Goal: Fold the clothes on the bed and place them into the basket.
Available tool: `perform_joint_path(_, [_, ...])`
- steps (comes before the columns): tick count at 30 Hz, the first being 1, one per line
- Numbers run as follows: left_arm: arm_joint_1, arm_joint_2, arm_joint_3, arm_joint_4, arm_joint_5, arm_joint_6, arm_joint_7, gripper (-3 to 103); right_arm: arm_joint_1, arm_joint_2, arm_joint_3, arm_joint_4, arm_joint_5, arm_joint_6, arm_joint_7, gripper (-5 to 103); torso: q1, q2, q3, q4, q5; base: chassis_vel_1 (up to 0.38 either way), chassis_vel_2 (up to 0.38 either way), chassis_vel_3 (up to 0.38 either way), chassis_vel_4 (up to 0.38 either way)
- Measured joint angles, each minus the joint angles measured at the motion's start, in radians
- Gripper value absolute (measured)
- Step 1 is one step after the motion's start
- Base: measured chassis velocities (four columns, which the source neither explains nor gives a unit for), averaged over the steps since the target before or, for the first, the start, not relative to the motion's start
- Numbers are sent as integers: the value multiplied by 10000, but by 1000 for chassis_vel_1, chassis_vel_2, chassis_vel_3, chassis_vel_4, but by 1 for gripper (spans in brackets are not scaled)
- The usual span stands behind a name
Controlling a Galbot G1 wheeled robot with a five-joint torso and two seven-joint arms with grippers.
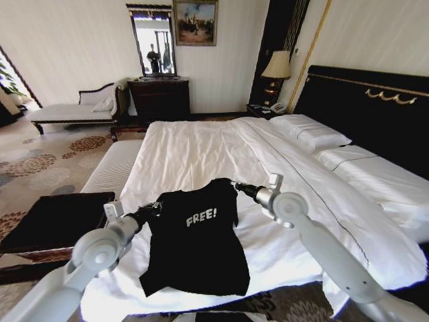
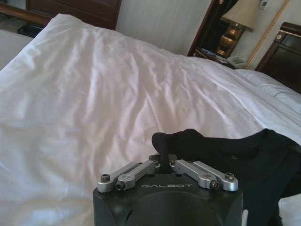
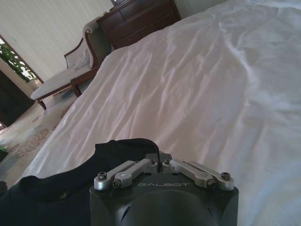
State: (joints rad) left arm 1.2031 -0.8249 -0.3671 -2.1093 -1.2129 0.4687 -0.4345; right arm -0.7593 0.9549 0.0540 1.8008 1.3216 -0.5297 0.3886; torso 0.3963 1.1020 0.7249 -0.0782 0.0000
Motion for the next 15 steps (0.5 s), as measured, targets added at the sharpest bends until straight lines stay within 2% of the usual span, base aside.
perform_joint_path(3, [-258, -254, 163, 553, 149, -34, 96, 1, 115, 205, -206, -470, -359, 101, -123, 0, 0, 0, 0, 2, -3, 0, 0, 0, 0])
perform_joint_path(5, [-760, -597, 380, 1387, 449, -159, 256, 1, 474, 669, -561, -1394, -897, 296, -249, 0, -1, 1, -1, 4, -3, 0, 0, 0, 0])
perform_joint_path(8, [-1234, -758, 610, 1880, 554, -217, 313, 1, 750, 1040, -760, -1981, -1198, 438, -269, 0, -2, 1, -1, 6, -2, 0, 0, 0, 0])
perform_joint_path(10, [-2133, -949, 1205, 2808, 622, -266, 360, 1, 1235, 1668, -1114, -3021, -1787, 726, -399, 0, -2, 0, -1, 3, -1, 0, 0, 0, 0])
perform_joint_path(13, [-2832, -1047, 1665, 3511, 674, -284, 420, 1, 1560, 2039, -1380, -3628, -2144, 901, -510, 0, -1, 0, 1, 3, -2, 0, 0, 0, 0])
perform_joint_path(15, [-4014, -1199, 2299, 4649, 742, -293, 579, 1, 2044, 2624, -1711, -4426, -2548, 1121, -651, 0, 0, 0, 1, 2, -2, 0, 0, 0, 0])
